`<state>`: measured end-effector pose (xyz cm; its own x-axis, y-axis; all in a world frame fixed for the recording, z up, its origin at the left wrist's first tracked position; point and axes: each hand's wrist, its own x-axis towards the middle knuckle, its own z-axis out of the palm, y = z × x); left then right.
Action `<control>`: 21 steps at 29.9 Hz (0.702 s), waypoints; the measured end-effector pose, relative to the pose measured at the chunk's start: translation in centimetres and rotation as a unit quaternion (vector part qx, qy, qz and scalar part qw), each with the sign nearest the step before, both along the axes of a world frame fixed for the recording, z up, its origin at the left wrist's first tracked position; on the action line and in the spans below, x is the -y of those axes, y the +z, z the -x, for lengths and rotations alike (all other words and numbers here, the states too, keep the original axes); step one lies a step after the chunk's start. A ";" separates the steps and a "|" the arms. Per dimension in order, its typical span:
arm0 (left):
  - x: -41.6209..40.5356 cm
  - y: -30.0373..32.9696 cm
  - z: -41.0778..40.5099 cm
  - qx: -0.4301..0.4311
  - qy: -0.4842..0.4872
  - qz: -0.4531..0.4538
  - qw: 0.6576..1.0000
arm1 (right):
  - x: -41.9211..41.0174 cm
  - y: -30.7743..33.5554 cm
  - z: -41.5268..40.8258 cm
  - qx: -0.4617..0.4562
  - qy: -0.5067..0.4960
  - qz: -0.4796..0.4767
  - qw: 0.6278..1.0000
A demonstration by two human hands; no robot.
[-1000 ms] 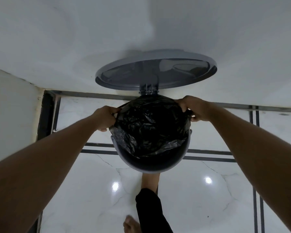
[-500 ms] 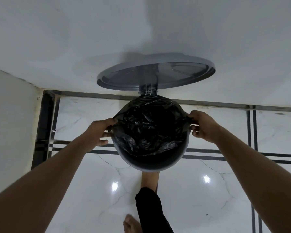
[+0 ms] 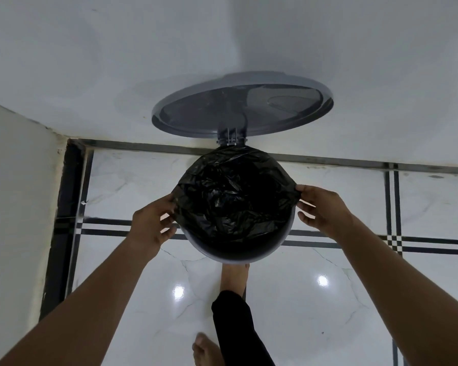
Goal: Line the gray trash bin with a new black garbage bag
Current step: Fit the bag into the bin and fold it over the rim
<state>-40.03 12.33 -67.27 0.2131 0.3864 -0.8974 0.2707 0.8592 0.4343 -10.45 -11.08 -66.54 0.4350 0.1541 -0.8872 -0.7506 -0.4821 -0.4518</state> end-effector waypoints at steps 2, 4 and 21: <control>-0.2 -0.2 0.1 0.005 0.026 0.013 1.000 | -0.3 0.3 -0.3 -0.034 -0.016 -0.007 0.999; -0.2 -0.7 0.2 0.005 0.013 -0.015 1.000 | -0.5 0.3 -0.6 -0.042 -0.007 -0.015 0.999; 4.6 -1.5 1.1 -0.081 0.050 -0.172 0.981 | 0.0 -1.0 1.4 0.041 0.039 0.031 0.998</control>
<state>-41.13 7.73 -68.73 0.0244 0.6832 -0.7298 0.2825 0.6956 0.6606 -11.89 -11.10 -67.54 0.4959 0.1354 -0.8578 -0.6713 -0.5668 -0.4776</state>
